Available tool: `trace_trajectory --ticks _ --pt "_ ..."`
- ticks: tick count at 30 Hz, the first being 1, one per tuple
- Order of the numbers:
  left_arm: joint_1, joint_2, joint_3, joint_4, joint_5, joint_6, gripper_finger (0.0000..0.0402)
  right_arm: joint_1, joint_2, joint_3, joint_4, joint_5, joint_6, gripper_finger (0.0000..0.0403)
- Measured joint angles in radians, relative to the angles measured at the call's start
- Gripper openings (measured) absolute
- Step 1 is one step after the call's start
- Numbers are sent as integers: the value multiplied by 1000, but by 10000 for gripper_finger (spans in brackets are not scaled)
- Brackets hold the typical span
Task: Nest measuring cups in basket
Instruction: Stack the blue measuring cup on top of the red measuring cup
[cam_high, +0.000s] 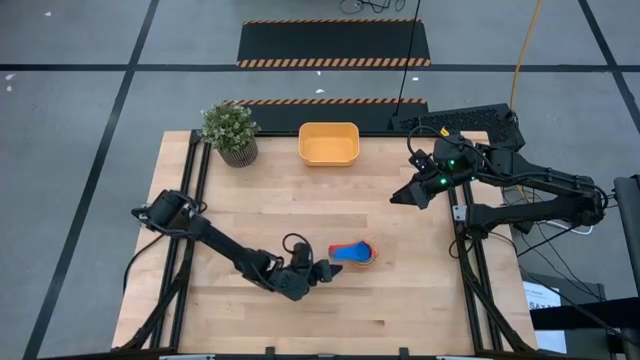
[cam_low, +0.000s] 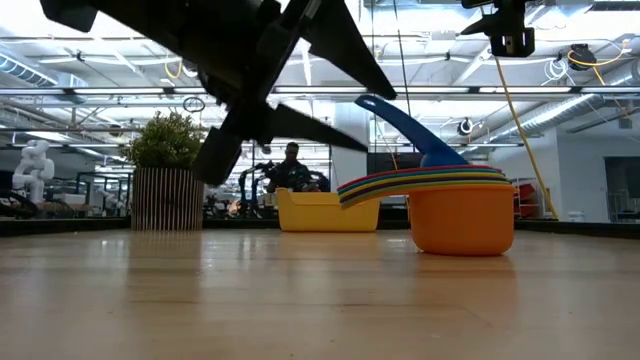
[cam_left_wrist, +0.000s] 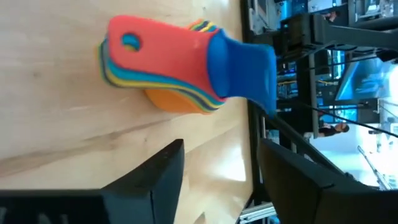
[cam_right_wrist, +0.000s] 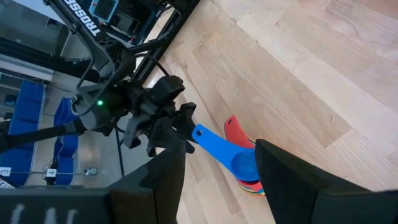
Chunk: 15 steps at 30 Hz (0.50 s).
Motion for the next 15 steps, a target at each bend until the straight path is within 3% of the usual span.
trace_trajectory --ticks 10,15 --pt "24 -20 0 -7 6 20 105 0 0 0 0 0 -8 185" --pt "33 -20 0 38 7 10 115 0 0 0 -2 -3 -8 185"
